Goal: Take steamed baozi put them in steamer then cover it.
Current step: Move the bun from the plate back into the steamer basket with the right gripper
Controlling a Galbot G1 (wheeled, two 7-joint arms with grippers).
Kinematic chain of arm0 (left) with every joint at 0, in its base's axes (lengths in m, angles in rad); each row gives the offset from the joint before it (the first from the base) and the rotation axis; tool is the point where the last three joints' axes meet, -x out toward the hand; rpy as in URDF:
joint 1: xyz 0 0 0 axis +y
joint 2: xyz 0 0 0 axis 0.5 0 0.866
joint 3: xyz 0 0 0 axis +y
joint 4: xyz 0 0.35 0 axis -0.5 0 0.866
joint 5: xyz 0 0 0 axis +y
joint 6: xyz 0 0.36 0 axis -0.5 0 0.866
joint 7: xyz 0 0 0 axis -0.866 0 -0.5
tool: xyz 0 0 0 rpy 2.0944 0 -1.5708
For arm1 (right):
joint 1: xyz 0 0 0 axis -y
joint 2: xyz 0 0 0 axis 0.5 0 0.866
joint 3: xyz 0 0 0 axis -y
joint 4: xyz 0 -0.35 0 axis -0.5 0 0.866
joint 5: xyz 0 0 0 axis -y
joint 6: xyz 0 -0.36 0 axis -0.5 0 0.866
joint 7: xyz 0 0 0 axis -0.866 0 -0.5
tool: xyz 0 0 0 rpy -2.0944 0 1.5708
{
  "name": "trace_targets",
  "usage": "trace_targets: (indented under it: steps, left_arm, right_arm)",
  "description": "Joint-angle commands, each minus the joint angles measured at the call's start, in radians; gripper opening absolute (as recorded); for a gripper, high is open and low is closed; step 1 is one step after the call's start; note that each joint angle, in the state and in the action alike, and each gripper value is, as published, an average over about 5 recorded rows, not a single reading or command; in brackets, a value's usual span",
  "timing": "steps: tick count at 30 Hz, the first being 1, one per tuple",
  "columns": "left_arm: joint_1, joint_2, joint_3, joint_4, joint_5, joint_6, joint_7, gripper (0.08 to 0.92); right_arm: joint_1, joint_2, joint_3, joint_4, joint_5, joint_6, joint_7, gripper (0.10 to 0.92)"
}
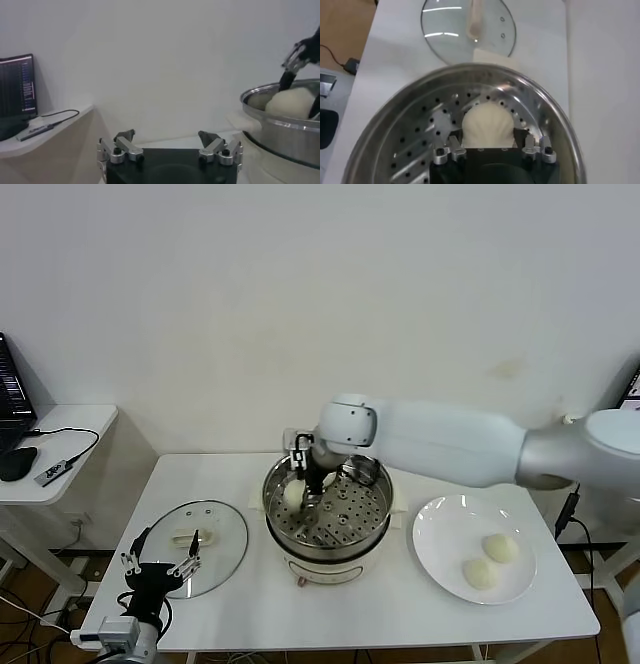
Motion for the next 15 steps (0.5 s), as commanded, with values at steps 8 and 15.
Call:
trace_targets:
  steps: [8,15]
  left_arm:
    - [-0.002,0.0,0.004,0.003,0.0,0.0,0.0,0.823]
    - [0.0,0.003,0.004,-0.004,0.0,0.0,0.001,0.823]
  right_arm:
    - [-0.029,0.05,0.001,-0.055,-0.02,-0.018,0.021,0.772]
    - [0.048,-0.041,0.014,0.016,-0.047,0.016,-0.109,0.822]
